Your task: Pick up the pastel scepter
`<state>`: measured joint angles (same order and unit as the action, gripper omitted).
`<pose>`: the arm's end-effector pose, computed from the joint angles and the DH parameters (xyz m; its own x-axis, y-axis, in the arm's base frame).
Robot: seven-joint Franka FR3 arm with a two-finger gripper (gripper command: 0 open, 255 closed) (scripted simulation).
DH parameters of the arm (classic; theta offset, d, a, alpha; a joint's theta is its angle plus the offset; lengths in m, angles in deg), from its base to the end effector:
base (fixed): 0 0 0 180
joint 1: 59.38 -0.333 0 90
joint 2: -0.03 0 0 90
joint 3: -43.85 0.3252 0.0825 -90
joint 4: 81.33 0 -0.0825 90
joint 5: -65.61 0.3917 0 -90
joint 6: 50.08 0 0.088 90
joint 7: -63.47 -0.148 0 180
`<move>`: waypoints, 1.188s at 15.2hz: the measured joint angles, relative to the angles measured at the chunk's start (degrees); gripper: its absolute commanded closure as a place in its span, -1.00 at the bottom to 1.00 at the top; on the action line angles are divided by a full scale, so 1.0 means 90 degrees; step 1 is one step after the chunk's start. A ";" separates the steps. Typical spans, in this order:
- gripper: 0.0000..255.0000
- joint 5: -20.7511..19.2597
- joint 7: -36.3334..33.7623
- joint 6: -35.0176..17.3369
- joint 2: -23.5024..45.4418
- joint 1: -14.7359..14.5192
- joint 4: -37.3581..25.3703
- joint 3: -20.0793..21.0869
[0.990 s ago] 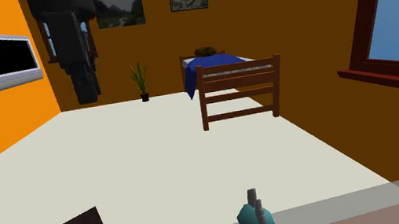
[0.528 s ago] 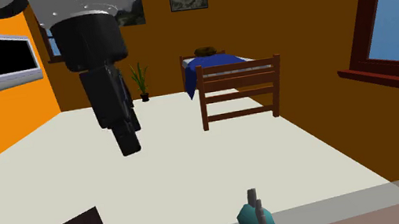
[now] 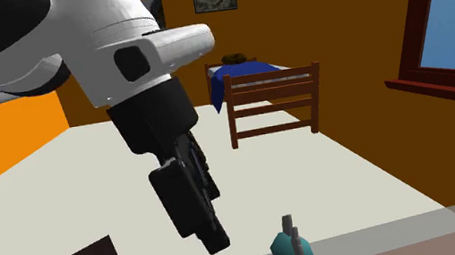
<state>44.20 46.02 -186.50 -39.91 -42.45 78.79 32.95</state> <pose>0.3185 -0.1739 0.3891 0.8309 -0.4647 0.3061 -0.5161 -0.8492 0.1119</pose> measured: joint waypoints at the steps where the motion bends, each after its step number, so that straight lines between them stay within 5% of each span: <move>1: -1.00 -0.0132 -0.0052 -0.0350 0.0166 0.0139 0.0048 -0.0083; 7: -1.00 -0.0905 -0.0708 -0.2463 0.1540 0.0939 0.0042 -0.0258; 15: -1.00 -0.1507 -0.1206 -0.3509 0.2353 0.1457 0.0171 -0.0082; 16: 1.00 -0.1524 -0.1222 -0.3533 0.2374 0.1471 0.0172 -0.0074; 18: 1.00 -0.1537 -0.1233 -0.3554 0.2389 0.1482 0.0172 -0.0068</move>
<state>30.36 34.92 -218.48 -18.41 -29.11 80.34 32.34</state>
